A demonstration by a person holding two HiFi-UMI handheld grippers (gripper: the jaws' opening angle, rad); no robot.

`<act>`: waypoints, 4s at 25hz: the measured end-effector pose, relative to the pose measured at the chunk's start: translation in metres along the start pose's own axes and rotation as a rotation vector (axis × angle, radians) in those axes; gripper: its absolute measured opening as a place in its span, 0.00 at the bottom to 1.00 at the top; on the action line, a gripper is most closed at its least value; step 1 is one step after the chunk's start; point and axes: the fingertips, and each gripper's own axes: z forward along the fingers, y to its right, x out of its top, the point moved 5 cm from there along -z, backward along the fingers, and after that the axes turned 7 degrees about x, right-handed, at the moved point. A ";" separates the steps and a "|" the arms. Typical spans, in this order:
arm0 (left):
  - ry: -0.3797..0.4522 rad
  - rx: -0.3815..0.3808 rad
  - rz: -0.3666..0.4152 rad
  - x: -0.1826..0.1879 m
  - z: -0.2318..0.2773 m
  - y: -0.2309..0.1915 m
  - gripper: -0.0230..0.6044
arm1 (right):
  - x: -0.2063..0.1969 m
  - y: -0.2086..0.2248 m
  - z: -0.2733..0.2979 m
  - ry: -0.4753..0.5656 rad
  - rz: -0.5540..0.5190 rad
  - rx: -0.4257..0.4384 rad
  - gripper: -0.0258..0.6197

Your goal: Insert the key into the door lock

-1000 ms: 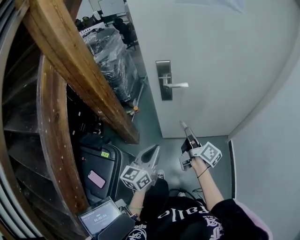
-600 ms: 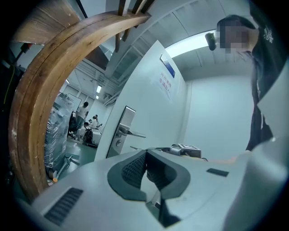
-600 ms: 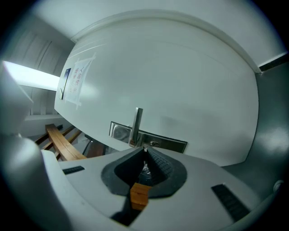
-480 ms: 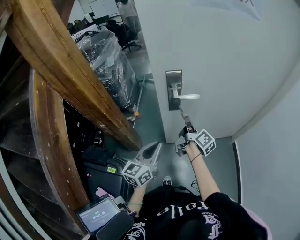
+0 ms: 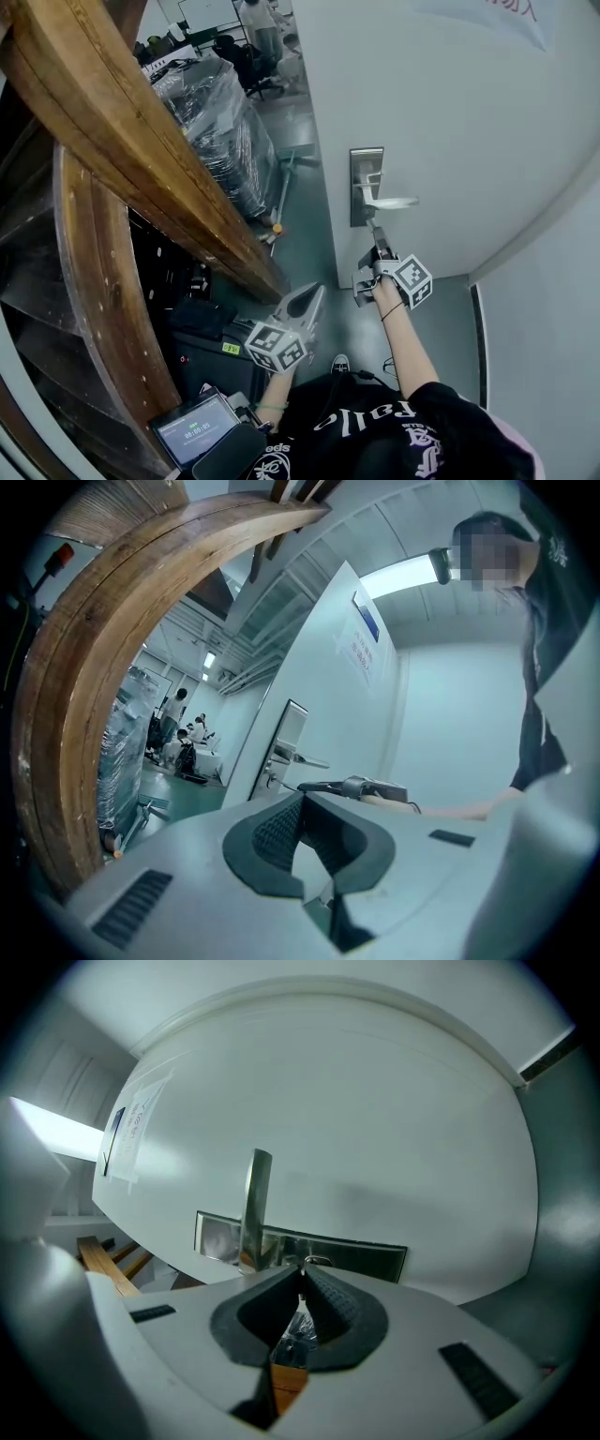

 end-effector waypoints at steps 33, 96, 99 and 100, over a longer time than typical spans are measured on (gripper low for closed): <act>-0.013 -0.002 -0.029 -0.004 0.008 -0.026 0.04 | -0.006 0.016 0.036 -0.029 -0.047 0.022 0.09; 0.025 0.108 -0.024 -0.125 -0.254 0.252 0.04 | -0.092 -0.118 -0.437 -0.698 -0.464 0.197 0.09; 0.007 0.088 -0.029 -0.132 -0.290 0.253 0.04 | -0.117 -0.124 -0.465 -0.675 -0.449 0.171 0.09; 0.003 0.079 -0.030 -0.134 -0.300 0.253 0.04 | -0.124 -0.126 -0.474 -0.664 -0.443 0.164 0.09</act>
